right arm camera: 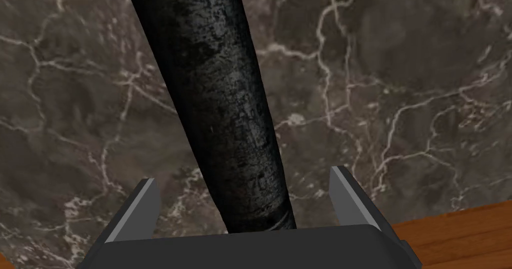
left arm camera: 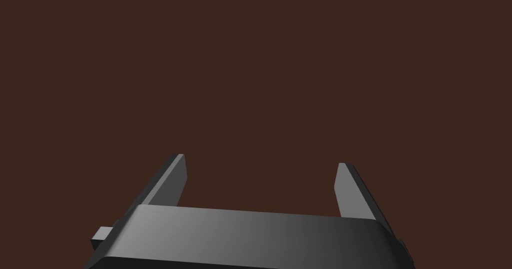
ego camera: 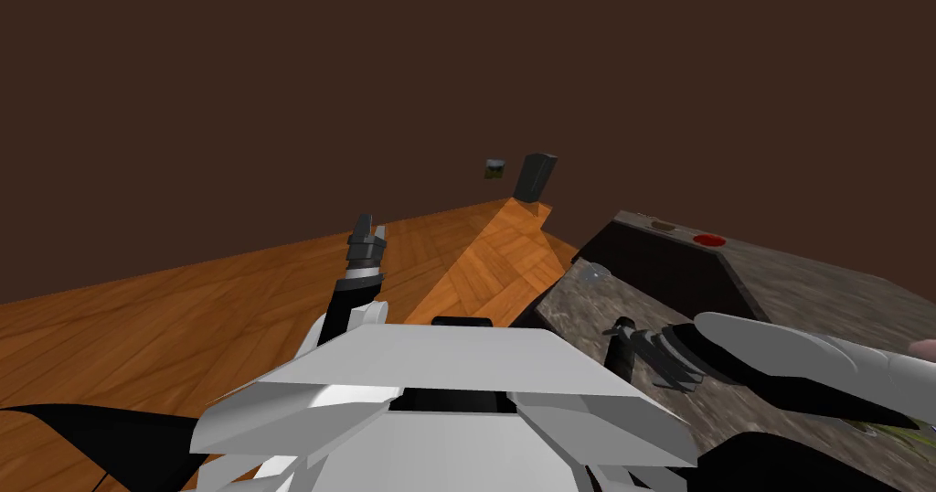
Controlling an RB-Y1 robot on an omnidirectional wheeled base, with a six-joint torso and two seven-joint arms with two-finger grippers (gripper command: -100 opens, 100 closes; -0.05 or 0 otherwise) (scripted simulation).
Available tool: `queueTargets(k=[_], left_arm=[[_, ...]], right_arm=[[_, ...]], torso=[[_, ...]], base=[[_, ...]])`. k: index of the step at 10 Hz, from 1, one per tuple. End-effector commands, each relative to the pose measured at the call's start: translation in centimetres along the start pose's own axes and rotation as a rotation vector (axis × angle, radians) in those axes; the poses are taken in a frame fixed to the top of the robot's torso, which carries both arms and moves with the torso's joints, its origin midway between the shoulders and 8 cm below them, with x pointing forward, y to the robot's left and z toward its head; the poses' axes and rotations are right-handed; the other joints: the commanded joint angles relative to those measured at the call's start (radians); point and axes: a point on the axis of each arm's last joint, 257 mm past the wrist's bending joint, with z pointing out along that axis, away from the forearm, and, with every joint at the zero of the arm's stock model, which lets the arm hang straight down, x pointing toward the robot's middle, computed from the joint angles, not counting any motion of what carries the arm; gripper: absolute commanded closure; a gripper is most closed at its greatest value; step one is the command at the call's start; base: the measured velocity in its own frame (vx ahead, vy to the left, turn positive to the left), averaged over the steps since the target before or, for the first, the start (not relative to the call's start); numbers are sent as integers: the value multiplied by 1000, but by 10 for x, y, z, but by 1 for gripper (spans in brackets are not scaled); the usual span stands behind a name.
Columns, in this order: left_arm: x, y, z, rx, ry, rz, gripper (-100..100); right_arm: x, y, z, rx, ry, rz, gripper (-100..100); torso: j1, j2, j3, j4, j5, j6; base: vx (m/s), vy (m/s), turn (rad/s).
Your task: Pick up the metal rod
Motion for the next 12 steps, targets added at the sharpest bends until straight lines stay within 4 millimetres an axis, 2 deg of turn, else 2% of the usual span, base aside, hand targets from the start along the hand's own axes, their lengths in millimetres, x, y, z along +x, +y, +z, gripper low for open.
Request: queueTargets(k=[1, 2, 3, 6, 9, 10, 11, 12], left_arm=[[0, 0, 0, 0, 0, 0, 0], [0, 0, 0, 0, 0, 0, 0], [0, 0, 0, 0, 0, 0, 0], [0, 0, 0, 0, 0, 0, 0], [0, 0, 0, 0, 0, 0, 0], [0, 0, 0, 0, 0, 0, 0], [0, 0, 0, 0, 0, 0, 0], [0, 0, 0, 0, 0, 0, 0]], right_arm=[[0, 0, 0, 0, 0, 0, -100], [1, 0, 0, -1, 1, -1, 0], [-2, 10, 5, 1, 1, 38, -100], [-6, 25, 12, 2, 1, 98, -100], [-14, 49, 24, 4, 1, 196, -100], [-13, 44, 21, 3, 0, 172, -100], [-13, 45, 22, 4, 2, 177, 100], [-13, 46, 22, 0, 1, 178, 100]], torso=[[0, 0, 0, 0, 0, 0], [3, 3, 2, 1, 1, 0], [6, 6, 3, 1, 1, 0], [7, 12, 7, 3, 2, 0], [6, 14, 8, 3, 1, 0], [6, 14, 8, 3, 2, 0], [6, 12, 7, 3, 2, 1], [7, 9, 6, 3, 1, 0]], base=[[44, -43, 10], [9, -9, 2], [-42, -4, 267], [-79, -15, 235], [-97, -18, 318], [-45, -5, 63], [-10, -3, -28], [-6, 0, 12]])
